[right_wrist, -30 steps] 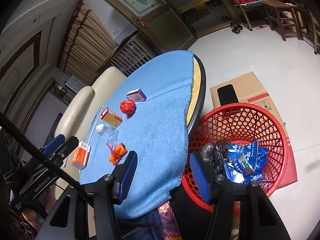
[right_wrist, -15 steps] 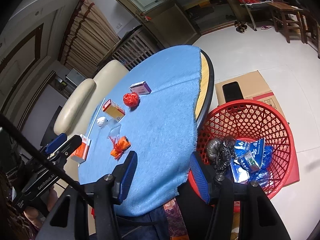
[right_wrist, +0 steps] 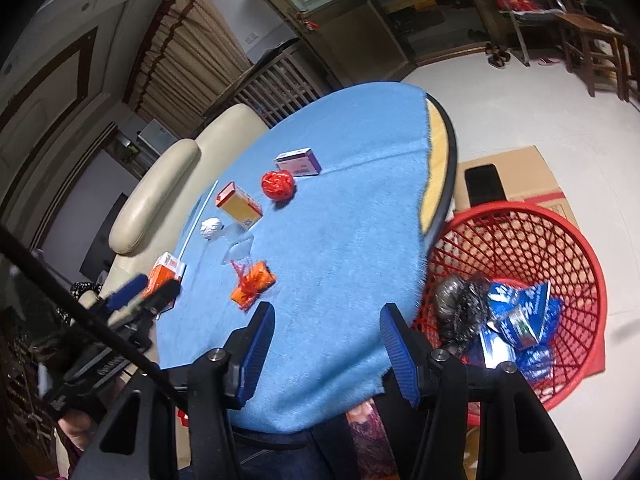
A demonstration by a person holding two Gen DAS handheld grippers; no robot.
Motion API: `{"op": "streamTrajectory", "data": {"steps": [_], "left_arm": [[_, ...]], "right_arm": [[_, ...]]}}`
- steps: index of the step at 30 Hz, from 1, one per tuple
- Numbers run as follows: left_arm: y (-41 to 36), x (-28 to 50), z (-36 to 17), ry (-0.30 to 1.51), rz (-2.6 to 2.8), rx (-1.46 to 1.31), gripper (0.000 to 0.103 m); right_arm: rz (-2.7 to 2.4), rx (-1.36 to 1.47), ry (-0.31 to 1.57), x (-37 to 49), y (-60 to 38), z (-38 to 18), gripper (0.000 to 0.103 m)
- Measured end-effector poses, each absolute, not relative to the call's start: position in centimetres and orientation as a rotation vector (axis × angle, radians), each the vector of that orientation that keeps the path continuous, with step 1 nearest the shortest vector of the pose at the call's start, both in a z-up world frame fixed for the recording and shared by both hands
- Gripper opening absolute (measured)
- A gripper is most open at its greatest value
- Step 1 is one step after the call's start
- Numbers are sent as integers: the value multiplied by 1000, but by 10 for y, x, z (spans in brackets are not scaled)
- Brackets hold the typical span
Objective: Collect trash
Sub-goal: 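Move both grippers over the table toward the orange tied bag and clear container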
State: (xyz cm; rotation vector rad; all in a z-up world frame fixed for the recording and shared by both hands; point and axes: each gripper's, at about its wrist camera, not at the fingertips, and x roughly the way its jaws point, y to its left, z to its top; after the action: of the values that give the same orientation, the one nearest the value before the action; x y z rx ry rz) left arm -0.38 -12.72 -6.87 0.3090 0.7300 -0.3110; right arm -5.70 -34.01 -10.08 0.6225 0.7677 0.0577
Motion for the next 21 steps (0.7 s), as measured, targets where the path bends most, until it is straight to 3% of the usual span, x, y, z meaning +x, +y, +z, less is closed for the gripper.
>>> {"op": "streamTrajectory", "data": {"steps": [11,21], "left_arm": [[-28,43,-107,864,-85,172,74],[8,66,-140,921,-19,98,74]], "right_arm": [[114,576,808,-10,-310,-102,59],[178,483,874,31,-265,-116,59]]}}
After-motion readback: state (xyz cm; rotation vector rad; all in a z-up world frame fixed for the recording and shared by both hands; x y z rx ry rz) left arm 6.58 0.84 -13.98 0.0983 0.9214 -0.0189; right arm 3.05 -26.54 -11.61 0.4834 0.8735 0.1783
